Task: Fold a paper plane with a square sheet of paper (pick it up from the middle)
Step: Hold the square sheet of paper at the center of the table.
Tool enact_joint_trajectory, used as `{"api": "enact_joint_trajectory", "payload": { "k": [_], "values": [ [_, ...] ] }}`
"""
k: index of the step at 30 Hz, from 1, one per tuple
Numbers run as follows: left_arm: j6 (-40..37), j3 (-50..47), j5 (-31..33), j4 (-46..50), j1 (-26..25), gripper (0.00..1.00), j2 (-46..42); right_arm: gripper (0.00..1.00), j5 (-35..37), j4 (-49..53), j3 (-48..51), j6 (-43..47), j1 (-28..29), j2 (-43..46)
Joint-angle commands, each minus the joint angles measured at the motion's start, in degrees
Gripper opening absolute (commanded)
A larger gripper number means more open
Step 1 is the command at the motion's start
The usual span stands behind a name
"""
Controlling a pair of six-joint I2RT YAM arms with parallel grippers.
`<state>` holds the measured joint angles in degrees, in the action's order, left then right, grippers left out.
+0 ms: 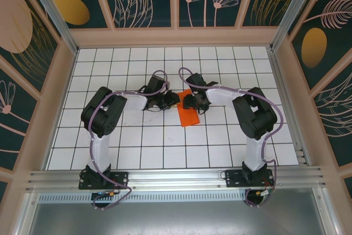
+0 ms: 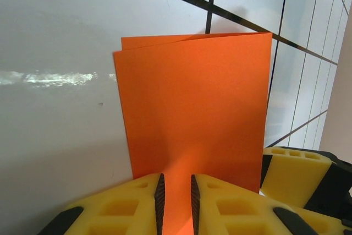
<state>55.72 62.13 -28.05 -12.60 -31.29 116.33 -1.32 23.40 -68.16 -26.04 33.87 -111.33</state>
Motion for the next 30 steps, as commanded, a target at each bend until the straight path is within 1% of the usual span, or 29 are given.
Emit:
{"api": "enact_joint_trajectory", "payload": {
  "k": [1, 4, 17, 30],
  "values": [
    [-1.19, 1.5, -0.24, 1.3, -0.34, 0.25, -0.21, 0.68, 0.78, -4.23, 4.79, -0.24, -1.26, -13.59],
    [-1.25, 1.42, -0.15, 0.75, -0.31, 0.26, -1.15, 0.68, 0.71, -4.41, 4.8, -0.4, -1.33, -13.91],
    [-0.69, 0.63, 0.04, -0.82, -0.35, 0.25, -2.25, 0.68, 0.16, -4.68, 5.23, -1.03, -2.05, -14.72],
    [-0.62, 0.95, 0.13, -1.19, -0.32, 0.23, -2.22, 0.68, 0.05, -4.63, 5.32, -0.34, -2.14, -15.19]
  ]
}}
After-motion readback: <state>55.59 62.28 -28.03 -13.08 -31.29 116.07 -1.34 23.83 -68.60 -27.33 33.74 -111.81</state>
